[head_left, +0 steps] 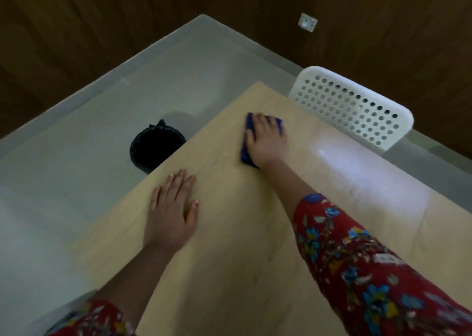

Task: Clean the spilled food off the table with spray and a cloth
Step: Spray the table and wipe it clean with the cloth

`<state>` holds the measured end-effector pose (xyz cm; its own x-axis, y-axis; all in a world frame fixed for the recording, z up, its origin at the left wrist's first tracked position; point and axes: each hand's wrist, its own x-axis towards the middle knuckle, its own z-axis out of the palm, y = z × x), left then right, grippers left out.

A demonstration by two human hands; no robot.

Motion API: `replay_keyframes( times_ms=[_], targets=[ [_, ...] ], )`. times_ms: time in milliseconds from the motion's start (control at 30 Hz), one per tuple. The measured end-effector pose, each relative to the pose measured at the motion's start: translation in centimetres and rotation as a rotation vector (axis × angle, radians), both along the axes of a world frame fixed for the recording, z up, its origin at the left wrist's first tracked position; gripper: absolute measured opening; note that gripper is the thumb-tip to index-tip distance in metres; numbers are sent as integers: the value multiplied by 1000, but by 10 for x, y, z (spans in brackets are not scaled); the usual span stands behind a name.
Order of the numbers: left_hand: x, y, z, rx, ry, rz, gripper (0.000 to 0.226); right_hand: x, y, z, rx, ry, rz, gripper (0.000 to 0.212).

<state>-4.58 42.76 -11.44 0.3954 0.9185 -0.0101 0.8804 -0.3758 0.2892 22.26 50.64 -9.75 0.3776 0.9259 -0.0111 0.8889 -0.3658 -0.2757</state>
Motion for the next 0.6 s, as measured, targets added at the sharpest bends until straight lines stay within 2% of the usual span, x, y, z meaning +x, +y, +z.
replay_keyframes(
  times_ms=[133, 200, 267, 333, 433, 500, 600],
  targets=[
    [-4, -1, -2, -2, -5, 16, 57, -95, -57, -2, -21, -15, 456, 57],
    [-3, -1, -1, -2, -14, 16, 57, -73, -96, -4, -2, 13, 486, 56],
    [-2, 0, 0, -2, -22, 8, 58, -22, -121, -7, 47, -20, 283, 55],
    [-1, 0, -1, 6, -27, -56, 58, 37, -133, -8, 55, -72, -60, 56],
    [2, -1, -2, 24, -30, -147, 55, 90, -117, -1, 29, -27, -529, 56],
    [1, 0, -1, 14, -55, -148, 55, 97, -84, 3, 22, 1, -636, 57],
    [1, 1, -2, 8, -40, -147, 55, 74, -25, 4, 25, 5, -516, 58]
  ],
)
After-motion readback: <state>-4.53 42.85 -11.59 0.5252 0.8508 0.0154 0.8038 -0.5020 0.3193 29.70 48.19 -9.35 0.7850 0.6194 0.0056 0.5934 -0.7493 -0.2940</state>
